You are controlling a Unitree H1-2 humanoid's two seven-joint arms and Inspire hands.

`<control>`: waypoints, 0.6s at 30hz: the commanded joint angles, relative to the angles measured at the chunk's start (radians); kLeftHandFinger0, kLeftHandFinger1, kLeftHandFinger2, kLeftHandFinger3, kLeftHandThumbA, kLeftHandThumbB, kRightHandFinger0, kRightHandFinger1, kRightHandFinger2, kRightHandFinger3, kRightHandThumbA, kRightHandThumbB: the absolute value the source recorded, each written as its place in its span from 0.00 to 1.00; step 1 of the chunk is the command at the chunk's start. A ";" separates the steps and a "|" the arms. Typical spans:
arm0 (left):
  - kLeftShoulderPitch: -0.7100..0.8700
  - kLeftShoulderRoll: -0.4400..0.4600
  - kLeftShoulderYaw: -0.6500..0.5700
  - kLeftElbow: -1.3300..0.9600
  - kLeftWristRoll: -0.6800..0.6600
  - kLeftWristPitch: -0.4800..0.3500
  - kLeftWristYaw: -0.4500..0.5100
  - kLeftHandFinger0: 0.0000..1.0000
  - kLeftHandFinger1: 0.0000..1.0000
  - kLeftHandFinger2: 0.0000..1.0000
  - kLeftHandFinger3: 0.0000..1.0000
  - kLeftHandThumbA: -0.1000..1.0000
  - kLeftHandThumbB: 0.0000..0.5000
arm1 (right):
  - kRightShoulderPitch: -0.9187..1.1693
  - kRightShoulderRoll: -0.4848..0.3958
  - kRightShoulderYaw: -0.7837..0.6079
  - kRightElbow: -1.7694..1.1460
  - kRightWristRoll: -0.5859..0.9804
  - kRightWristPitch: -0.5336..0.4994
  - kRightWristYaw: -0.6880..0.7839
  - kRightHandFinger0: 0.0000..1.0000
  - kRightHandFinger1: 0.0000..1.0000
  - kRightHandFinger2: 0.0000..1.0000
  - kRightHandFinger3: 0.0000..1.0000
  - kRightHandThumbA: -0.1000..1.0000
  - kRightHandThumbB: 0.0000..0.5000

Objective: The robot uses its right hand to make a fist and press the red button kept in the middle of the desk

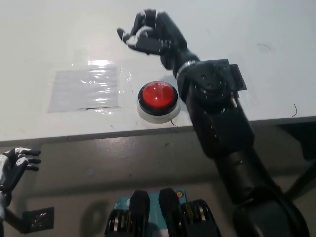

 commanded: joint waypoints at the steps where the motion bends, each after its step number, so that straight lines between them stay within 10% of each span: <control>1: -0.026 0.012 0.005 -0.009 -0.014 -0.028 -0.006 0.47 0.48 0.55 0.55 0.60 0.02 | 0.007 0.017 -0.014 0.028 0.008 -0.117 0.031 0.00 0.00 0.18 0.25 0.64 0.11; 18: -0.058 0.024 0.005 -0.012 -0.012 -0.020 -0.010 0.48 0.49 0.55 0.54 0.61 0.03 | 0.123 0.025 -0.046 0.115 0.011 -0.125 0.041 0.00 0.00 0.27 0.36 0.67 0.00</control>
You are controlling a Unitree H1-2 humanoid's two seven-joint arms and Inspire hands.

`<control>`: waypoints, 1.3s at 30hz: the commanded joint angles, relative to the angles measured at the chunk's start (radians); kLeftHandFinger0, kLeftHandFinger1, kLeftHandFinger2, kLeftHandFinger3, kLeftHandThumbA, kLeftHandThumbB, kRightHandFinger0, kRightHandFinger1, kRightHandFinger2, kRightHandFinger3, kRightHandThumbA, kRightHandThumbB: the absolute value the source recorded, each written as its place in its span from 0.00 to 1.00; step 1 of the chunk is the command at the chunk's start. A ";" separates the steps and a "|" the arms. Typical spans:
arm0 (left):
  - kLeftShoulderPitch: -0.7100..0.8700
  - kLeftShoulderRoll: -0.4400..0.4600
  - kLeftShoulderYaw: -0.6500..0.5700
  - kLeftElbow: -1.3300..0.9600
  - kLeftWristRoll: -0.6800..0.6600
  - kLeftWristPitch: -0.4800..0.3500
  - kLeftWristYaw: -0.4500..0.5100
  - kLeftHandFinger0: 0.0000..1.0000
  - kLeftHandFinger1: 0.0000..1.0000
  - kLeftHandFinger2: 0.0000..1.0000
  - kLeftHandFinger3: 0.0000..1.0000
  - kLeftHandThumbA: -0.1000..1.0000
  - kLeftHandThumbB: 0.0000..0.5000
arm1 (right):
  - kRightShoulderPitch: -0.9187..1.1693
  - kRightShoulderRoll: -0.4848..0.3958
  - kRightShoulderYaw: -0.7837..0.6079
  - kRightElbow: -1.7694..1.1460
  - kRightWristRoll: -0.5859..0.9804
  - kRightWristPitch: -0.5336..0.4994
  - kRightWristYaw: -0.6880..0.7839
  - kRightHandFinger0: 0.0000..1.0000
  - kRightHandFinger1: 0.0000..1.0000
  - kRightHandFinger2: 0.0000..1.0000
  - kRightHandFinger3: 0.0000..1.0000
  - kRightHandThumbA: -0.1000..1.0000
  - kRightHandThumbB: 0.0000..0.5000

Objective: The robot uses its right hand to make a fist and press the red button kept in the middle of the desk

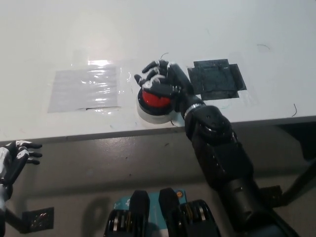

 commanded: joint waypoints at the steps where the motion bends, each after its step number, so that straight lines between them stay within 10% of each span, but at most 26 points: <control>1: -0.026 0.023 0.006 -0.017 -0.014 -0.021 -0.011 0.46 0.48 0.54 0.53 0.61 0.02 | -0.011 0.013 -0.007 0.006 0.007 -0.029 0.019 0.00 0.00 0.27 0.36 0.67 0.00; 11: -0.047 0.035 0.014 -0.030 -0.019 0.009 -0.017 0.55 0.55 0.62 0.59 0.60 0.00 | 0.022 0.025 0.008 0.080 -0.002 -0.009 0.034 0.00 0.00 0.23 0.24 0.67 0.07; 39: -0.028 0.037 0.012 -0.027 -0.003 0.003 -0.014 0.49 0.49 0.54 0.52 0.62 0.06 | -0.076 0.005 -0.020 -0.020 0.028 0.095 0.034 0.00 0.00 0.28 0.34 0.71 0.08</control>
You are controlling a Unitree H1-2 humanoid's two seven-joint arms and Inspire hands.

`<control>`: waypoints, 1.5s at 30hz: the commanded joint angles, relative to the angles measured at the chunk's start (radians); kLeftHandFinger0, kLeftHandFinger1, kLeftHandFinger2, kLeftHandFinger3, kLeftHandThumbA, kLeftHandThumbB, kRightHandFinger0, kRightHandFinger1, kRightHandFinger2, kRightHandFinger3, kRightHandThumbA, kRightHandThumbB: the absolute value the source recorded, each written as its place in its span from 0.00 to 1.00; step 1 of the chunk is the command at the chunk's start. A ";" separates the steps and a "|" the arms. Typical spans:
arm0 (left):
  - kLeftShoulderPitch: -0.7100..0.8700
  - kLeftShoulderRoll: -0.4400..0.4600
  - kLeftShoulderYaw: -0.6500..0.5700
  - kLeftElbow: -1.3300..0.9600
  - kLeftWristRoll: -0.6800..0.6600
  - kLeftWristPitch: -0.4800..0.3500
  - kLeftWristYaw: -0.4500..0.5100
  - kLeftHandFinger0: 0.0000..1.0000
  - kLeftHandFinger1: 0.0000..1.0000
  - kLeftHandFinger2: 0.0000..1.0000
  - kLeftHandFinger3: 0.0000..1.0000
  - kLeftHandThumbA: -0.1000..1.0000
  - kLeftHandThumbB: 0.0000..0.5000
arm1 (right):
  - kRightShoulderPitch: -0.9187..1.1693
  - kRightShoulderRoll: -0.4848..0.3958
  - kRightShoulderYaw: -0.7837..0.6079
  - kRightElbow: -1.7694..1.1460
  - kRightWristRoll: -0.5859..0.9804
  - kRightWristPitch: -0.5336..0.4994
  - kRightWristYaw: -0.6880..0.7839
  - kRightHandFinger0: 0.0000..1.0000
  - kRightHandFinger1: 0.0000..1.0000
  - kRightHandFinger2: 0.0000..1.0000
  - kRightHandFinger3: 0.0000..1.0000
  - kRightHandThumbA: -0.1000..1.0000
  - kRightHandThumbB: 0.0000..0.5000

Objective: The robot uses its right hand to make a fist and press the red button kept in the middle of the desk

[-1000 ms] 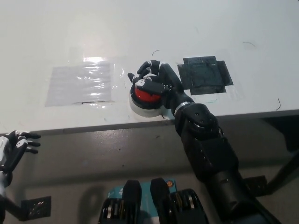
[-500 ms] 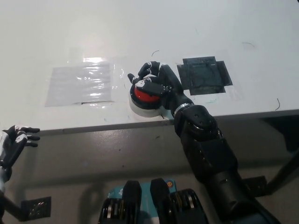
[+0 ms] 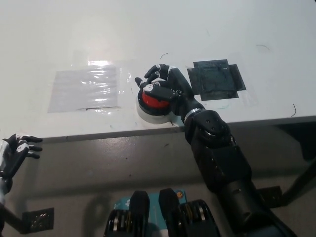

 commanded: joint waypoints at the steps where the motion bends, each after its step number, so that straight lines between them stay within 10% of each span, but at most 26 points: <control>1: 0.003 0.027 0.009 -0.026 0.000 -0.010 0.000 0.51 0.51 0.57 0.54 0.62 0.05 | -0.074 0.000 -0.012 -0.047 0.026 0.086 0.027 0.00 0.00 0.30 0.35 0.70 0.09; 9: 0.015 0.030 0.004 -0.030 0.012 -0.022 0.000 0.52 0.52 0.58 0.57 0.59 0.00 | -0.200 -0.023 -0.058 -0.203 0.040 0.218 -0.014 0.00 0.02 0.33 0.37 0.69 0.18; 21: 0.019 0.032 0.009 -0.025 0.003 -0.011 -0.004 0.54 0.55 0.61 0.57 0.61 0.01 | -0.209 -0.114 -0.128 -0.397 0.085 0.299 0.012 0.00 0.00 0.15 0.15 0.79 0.21; 31: 0.026 0.029 0.018 -0.035 -0.007 -0.012 -0.003 0.50 0.51 0.58 0.55 0.59 0.02 | -0.090 -0.251 -0.185 -0.541 0.118 0.306 0.039 0.00 0.14 0.44 0.47 0.71 0.17; 45: 0.026 0.042 0.012 -0.032 0.015 -0.017 -0.001 0.53 0.53 0.59 0.59 0.64 0.05 | 0.195 -0.367 -0.319 -0.793 0.164 0.333 -0.009 0.00 0.22 0.45 0.51 0.68 0.10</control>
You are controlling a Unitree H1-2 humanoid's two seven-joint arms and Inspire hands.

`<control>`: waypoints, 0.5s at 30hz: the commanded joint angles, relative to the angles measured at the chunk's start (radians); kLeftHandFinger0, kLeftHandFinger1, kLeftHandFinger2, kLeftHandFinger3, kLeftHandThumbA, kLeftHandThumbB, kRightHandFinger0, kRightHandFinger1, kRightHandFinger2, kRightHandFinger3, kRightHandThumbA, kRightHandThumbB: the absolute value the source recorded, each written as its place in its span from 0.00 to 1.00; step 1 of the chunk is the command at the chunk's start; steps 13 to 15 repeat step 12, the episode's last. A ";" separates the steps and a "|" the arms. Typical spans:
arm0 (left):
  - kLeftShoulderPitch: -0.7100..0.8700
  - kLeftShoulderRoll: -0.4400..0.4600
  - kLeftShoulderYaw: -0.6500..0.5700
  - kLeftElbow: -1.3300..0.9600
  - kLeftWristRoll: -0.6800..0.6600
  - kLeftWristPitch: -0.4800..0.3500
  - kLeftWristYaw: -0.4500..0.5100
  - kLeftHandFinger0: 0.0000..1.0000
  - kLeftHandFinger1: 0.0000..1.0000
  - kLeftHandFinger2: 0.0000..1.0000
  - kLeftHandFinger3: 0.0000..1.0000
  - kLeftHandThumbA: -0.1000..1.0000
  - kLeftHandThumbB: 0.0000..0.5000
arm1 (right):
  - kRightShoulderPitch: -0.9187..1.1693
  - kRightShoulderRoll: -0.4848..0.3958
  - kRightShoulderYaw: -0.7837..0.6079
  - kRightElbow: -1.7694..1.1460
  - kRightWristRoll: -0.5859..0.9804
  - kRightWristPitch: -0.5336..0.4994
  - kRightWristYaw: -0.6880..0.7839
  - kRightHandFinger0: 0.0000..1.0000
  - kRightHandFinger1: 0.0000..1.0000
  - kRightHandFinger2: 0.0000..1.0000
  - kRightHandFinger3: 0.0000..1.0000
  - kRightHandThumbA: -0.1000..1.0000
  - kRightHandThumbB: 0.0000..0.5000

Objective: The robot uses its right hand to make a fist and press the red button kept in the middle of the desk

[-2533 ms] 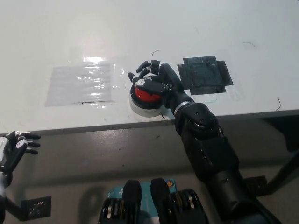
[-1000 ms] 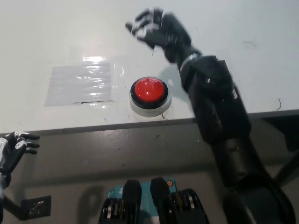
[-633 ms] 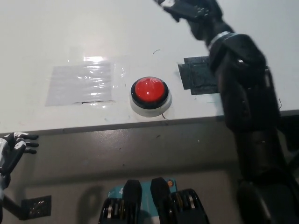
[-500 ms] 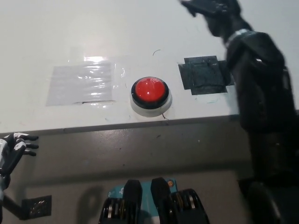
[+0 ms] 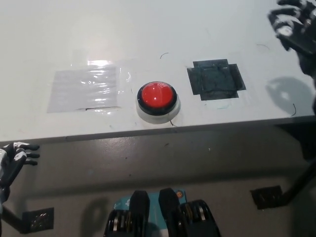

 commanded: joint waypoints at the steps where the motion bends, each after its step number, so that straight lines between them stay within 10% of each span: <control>1: -0.011 0.036 0.009 -0.027 0.007 -0.007 0.003 0.54 0.54 0.60 0.59 0.64 0.06 | 0.040 -0.037 -0.042 -0.068 0.043 0.004 -0.017 0.00 0.22 0.44 0.51 0.69 0.12; 15: -0.008 0.034 0.011 -0.032 0.001 -0.008 0.005 0.52 0.52 0.58 0.57 0.61 0.02 | 0.227 -0.078 -0.125 -0.111 0.061 0.004 -0.033 0.02 0.22 0.43 0.52 0.67 0.07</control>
